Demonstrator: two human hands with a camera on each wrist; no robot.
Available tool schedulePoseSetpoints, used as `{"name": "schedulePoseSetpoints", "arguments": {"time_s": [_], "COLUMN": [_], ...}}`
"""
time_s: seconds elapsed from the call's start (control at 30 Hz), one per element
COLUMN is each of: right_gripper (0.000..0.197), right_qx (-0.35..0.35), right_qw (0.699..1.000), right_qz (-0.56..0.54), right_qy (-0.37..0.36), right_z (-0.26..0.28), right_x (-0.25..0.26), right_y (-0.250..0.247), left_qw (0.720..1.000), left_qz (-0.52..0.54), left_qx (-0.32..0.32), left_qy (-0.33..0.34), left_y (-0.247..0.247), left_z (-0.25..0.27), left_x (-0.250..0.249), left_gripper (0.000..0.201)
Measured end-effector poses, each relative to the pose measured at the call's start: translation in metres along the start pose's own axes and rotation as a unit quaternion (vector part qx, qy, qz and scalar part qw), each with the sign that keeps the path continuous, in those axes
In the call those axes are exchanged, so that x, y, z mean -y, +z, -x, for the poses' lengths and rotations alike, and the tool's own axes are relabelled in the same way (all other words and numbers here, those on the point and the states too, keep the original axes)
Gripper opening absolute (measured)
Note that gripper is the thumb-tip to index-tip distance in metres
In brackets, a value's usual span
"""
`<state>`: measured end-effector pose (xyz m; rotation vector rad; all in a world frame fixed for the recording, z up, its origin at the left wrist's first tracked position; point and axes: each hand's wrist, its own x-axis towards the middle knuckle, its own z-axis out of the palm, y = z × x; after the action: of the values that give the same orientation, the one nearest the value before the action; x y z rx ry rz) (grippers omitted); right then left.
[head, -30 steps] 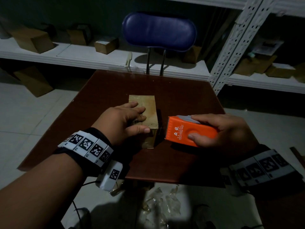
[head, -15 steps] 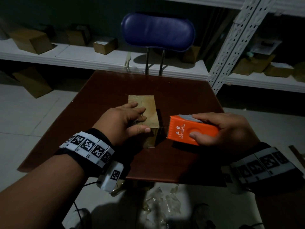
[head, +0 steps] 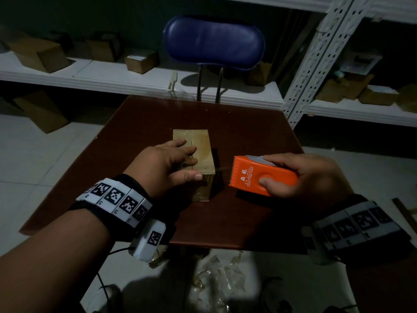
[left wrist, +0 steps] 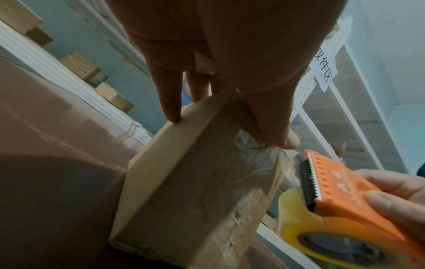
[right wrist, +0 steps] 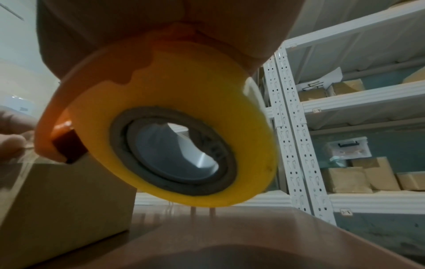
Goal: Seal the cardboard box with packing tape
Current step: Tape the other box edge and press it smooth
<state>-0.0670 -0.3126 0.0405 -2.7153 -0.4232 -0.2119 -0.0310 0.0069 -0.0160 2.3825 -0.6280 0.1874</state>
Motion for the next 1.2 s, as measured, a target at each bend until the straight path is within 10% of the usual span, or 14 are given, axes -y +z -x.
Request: {"name": "schedulePoseSetpoints", "arguments": {"time_s": [1.2], "right_gripper": [0.036], "right_qx": [0.113], "right_qw": [0.928], "right_qz": [0.214], "right_qy": [0.283], "right_z": [-0.042], "right_x": [0.028], "right_y": [0.011], "left_qw": [1.000], "left_qz": [0.009], "left_qx": [-0.003], "left_qy": [-0.025], "left_y": [0.001], "left_z": [-0.001], "left_x": [-0.010], "left_gripper": [0.056]}}
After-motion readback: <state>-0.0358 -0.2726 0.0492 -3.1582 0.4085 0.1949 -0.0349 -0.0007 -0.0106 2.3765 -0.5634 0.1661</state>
